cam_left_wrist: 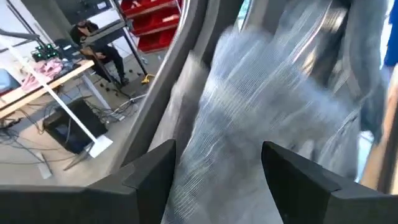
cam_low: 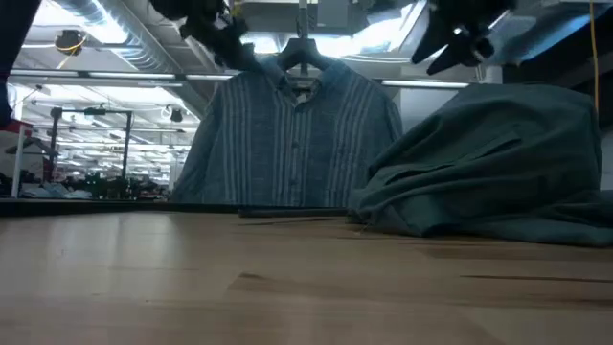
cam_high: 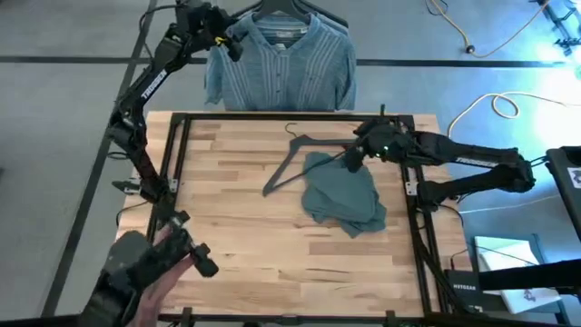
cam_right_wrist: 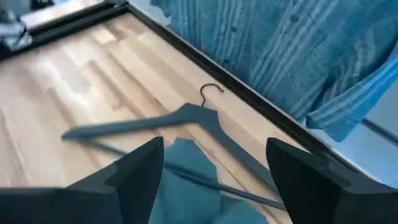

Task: Unhang clothes
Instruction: Unhang the polo shirt

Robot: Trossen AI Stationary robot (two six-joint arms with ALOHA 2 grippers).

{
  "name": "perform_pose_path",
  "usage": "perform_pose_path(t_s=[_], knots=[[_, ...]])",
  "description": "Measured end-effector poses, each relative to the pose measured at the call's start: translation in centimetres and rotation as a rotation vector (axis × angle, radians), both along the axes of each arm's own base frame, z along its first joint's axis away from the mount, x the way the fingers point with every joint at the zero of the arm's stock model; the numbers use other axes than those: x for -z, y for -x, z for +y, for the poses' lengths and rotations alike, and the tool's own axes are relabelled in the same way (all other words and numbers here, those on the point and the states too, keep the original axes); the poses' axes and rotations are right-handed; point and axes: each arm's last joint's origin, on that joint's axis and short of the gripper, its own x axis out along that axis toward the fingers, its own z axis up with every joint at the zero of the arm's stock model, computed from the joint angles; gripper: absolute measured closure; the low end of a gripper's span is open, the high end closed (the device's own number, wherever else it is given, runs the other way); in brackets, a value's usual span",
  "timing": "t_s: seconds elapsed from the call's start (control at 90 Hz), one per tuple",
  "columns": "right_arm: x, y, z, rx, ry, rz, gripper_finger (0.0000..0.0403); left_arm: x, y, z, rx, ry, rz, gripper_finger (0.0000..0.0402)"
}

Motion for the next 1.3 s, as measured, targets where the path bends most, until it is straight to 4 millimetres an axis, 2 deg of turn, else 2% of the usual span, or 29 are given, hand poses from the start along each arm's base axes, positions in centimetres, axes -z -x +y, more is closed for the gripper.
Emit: perform_pose_path(t_s=[0.144,0.3,0.433,0.733,0.9,1.056,1.3], knots=[[0.0,-0.9,-0.3,-0.017,-0.046,-0.008,0.0139,0.5,0.3,0.3,0.021,0.053,-0.031,0.0182],[0.6,-1.0,-0.2,-0.073,-0.045,0.066,0.0139,0.3,0.3,0.1,0.03,0.118,-0.11,0.0182],[0.8,-1.0,-0.2,-0.091,-0.035,0.099,0.0139,0.3,0.2,0.1,0.03,0.129,-0.111,0.0182],[0.9,-1.1,-0.2,-0.079,-0.024,0.107,0.0139,0.1,-1.0,-0.9,0.067,0.137,-0.115,0.0182],[0.9,-1.1,-0.3,-0.063,-0.009,0.104,0.0139,0.1,-1.4,-1.2,0.17,0.15,-0.124,0.0188],[1.0,-1.2,-0.3,-0.077,0.001,0.127,0.0139,0.0,-0.8,-1.0,0.244,0.194,-0.171,0.0234],[1.3,-1.5,-0.3,-0.085,-0.013,0.131,0.0139,0.1,0.3,-0.6,0.274,0.229,-0.192,0.037]])
